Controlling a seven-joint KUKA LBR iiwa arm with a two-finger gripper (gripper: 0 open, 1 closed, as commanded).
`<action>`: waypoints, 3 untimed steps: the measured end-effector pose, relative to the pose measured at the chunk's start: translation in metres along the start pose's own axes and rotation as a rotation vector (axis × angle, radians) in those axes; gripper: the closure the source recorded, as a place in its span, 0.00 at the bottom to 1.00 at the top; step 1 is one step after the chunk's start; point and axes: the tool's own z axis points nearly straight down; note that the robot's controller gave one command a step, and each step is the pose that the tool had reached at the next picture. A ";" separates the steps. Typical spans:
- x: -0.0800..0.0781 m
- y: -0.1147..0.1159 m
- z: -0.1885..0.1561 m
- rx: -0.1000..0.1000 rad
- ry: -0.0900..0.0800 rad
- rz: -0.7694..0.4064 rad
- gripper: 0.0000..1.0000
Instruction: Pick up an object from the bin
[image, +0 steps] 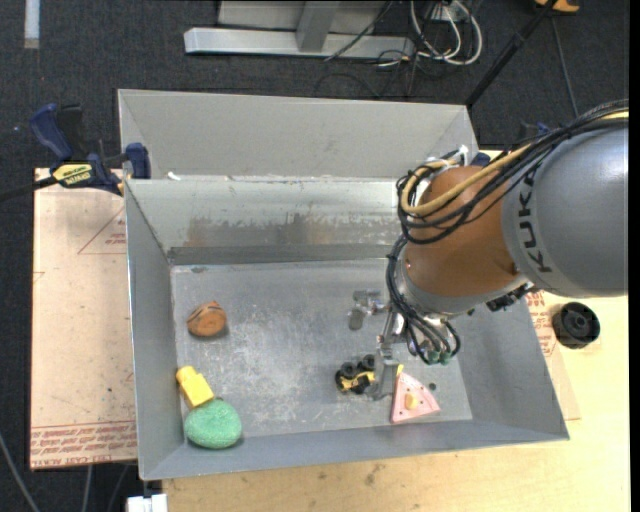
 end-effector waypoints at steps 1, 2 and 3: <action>-0.002 0.000 -0.004 0.000 -0.008 0.002 1.00; -0.002 0.000 -0.004 0.000 -0.008 0.002 0.00; -0.002 0.000 -0.004 0.000 -0.008 0.002 0.00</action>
Offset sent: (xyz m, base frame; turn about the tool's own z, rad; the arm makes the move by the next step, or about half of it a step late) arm 0.0000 0.0000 0.0000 0.0000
